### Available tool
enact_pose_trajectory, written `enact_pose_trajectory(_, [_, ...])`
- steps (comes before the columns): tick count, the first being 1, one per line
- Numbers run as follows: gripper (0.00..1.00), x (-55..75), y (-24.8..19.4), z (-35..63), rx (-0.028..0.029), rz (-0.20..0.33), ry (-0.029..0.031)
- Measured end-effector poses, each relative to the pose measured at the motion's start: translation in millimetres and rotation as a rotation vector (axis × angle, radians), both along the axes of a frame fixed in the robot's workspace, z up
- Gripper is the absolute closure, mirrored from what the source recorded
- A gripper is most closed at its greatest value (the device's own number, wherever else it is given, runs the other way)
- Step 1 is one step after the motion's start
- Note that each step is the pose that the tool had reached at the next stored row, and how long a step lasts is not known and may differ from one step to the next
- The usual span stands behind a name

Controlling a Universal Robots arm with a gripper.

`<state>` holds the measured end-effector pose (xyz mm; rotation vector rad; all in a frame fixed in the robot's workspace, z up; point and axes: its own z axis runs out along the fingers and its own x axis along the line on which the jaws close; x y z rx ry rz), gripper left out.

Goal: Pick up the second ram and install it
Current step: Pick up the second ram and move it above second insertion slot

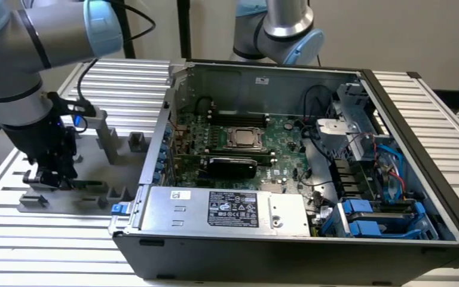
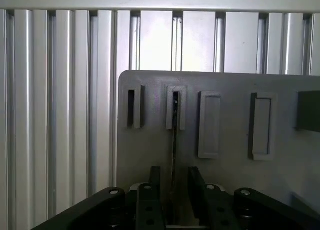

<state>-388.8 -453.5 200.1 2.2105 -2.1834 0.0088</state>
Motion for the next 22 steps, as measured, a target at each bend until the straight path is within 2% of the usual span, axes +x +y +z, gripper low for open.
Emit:
enact_pose_trajectory(16, [0.00, 1.1, -0.1, -2.1, 0.0027, -0.003, -0.0002])
enact_pose_trajectory(22, [0.00, 2.7, -0.2, -2.1, 0.0056, -0.004, -0.0001])
